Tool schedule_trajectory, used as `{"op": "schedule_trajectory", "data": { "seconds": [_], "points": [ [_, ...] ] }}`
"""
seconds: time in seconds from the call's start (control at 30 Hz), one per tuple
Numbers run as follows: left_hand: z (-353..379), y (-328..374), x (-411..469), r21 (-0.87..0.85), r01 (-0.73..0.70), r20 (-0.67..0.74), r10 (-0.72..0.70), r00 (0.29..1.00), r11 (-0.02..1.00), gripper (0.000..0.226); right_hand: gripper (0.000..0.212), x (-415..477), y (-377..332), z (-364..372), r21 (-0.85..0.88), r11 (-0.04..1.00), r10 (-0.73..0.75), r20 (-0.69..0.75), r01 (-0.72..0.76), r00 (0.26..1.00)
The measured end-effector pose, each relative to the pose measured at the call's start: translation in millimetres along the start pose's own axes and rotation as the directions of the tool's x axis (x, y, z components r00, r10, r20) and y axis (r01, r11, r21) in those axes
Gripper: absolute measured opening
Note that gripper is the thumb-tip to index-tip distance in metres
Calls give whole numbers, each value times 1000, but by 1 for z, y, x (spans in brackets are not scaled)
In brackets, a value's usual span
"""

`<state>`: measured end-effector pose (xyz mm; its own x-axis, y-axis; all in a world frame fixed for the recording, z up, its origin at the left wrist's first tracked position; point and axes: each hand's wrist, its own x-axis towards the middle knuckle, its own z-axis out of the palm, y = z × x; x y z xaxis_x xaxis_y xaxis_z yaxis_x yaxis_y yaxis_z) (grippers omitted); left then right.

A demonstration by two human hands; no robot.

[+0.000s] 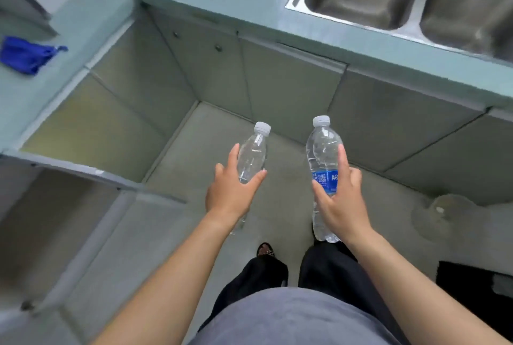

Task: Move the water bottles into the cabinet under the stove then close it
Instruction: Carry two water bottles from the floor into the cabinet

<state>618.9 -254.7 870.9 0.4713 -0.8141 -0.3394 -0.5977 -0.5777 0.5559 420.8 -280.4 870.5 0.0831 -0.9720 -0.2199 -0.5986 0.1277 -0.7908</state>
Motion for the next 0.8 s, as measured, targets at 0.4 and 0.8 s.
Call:
{"op": "schedule_trajectory", "data": {
  "seconds": [0.4,0.8],
  "points": [
    [-31,-44,-10,-393,531,-308,-652,693,750,76,79,108,-86,72,-43,879,-333,658,475,675],
    [-67,-163,-106,-599,620,-388,-861,330,507,71,78,5,-148,220,138,730,-338,924,670,178]
  ]
}}
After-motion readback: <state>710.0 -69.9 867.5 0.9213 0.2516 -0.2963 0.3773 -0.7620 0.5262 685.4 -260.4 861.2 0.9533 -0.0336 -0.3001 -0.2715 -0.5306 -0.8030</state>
